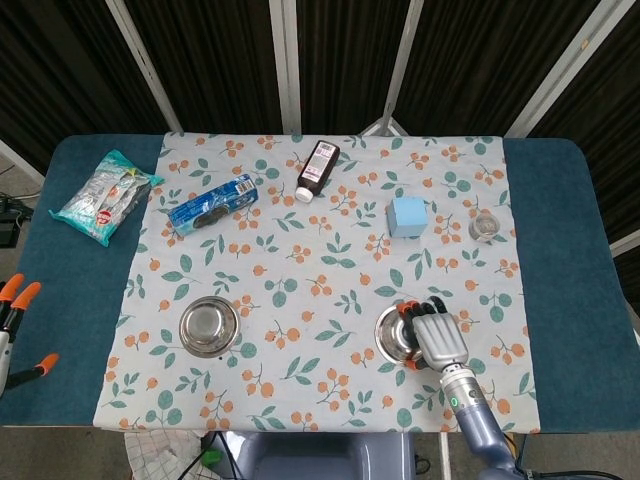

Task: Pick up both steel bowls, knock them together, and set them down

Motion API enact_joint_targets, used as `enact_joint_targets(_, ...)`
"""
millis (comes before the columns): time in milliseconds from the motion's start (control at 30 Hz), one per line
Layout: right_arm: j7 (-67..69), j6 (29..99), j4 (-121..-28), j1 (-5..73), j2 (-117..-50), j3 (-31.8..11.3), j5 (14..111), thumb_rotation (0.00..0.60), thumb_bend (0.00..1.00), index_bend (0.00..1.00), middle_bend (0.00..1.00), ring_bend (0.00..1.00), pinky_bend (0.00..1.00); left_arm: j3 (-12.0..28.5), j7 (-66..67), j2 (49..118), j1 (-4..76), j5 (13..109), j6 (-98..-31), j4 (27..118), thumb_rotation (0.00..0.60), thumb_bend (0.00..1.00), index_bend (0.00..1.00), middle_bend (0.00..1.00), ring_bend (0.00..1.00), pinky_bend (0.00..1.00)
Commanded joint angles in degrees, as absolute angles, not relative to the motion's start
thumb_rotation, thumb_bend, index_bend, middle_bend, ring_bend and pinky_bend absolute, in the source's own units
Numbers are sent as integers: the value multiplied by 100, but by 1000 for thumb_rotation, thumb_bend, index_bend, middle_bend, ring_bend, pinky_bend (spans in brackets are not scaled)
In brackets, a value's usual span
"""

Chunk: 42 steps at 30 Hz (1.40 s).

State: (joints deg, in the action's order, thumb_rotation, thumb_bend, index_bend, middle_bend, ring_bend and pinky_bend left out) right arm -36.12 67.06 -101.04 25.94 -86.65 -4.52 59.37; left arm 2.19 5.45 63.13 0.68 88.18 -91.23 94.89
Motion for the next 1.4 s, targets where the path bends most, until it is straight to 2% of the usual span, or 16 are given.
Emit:
enact_joint_targets(33,-3499,6767,-10200,2579,-8584,-483,6040,600,94,318,333,449,155,217,551,6316,70,8819,-9116,9491,600,107,128,0,0,63)
enact_joint_targets(333,-3156,6931,-10800,2503,-8011,-543,6338,600,94,357,346,481,171,41,478,6373,175,9246,-9020,9490,600,107,123,0,0,71)
enact_joint_targets(433,-3041,7083,-11032,2451,-7771,-599,6502,600,94,359,346,500,311,-122,400,6435,245,9645,-8981,9500,600,107,122,0,0,88)
enact_joint_targets(500,-2972,7165,-11144,2416,-7654,-623,6595,600,94,365,346,503,363,-187,448,6505,290,9820,-8941,9480,600,107,122,0,1,116)
enact_joint_targets(667,-2870,7324,-11397,2345,-7372,-672,6756,600,94,374,345,503,380,-277,678,6693,472,10004,-8609,9535,600,107,122,0,18,216)
enact_joint_targets(867,-2817,7485,-11696,2261,-7016,-722,6862,600,94,374,345,503,380,-76,1410,6993,864,9586,-7814,9889,600,67,122,0,15,208)
enact_joint_targets(933,-2788,7489,-11725,2240,-6913,-739,6799,600,94,374,346,503,380,86,1449,7012,1200,9119,-7141,10158,600,51,122,0,10,189)
enact_joint_targets(1067,-2719,7445,-11667,2234,-6838,-757,6695,600,94,374,346,503,380,320,1611,7054,1614,8593,-6499,10340,600,29,121,0,0,126)
enact_joint_targets(1233,-2700,7411,-11537,2241,-6829,-771,6576,600,94,374,346,503,380,463,1915,7207,2015,7999,-5893,10386,600,8,120,0,0,110)
enact_joint_targets(1400,-2700,7374,-11473,2257,-6845,-776,6486,600,94,374,346,503,380,527,2150,7374,2293,7604,-5578,10422,600,3,118,0,0,111)
